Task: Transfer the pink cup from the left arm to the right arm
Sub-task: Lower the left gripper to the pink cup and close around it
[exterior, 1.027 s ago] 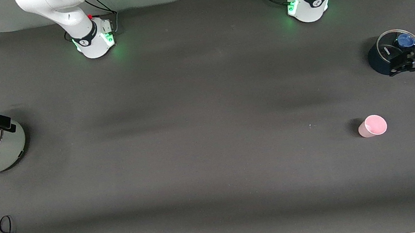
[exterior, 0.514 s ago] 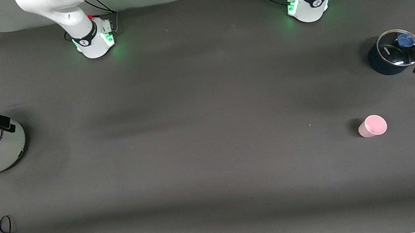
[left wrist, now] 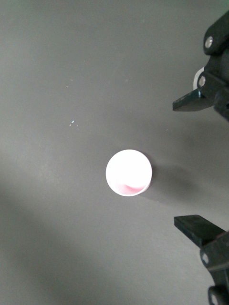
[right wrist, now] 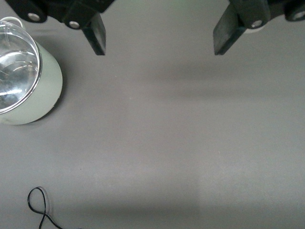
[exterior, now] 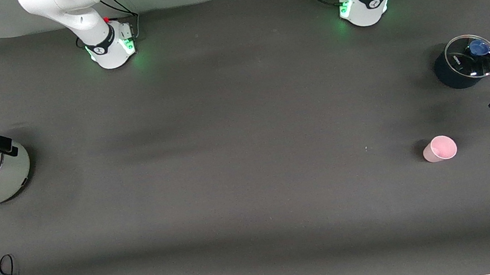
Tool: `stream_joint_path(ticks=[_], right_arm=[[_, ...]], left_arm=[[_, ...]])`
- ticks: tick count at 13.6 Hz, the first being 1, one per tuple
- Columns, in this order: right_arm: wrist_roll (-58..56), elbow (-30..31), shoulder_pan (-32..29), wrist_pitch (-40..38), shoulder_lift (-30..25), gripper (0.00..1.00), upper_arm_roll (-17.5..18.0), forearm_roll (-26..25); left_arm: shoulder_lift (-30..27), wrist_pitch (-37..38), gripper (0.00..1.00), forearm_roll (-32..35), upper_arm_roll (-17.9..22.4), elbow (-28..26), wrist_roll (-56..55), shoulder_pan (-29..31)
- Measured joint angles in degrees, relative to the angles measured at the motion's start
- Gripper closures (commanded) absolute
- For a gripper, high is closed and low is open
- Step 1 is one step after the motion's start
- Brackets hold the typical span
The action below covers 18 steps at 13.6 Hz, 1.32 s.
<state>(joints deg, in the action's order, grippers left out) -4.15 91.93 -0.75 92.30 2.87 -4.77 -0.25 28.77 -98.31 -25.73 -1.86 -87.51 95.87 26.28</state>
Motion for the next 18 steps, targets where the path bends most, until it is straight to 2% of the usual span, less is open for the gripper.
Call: stream_joint_path(ticks=[5,11,18], right_arm=[[0.00,0.03,0.00,0.00,0.00,0.00,0.00,0.00],[0.00,0.06,0.00,0.00,0.00,0.00,0.00,0.00],[0.00,0.07,0.00,0.00,0.00,0.00,0.00,0.00]], left_arm=[[9.33,-0.42,0.03,-8.72,-0.10,0.43,13.66,2.45],[15.67,-1.76,0.03,-14.52,-0.77,0.67,21.90,2.48],[18.11,-3.04,0.02,-17.34,-0.94,1.14,26.61,2.50]])
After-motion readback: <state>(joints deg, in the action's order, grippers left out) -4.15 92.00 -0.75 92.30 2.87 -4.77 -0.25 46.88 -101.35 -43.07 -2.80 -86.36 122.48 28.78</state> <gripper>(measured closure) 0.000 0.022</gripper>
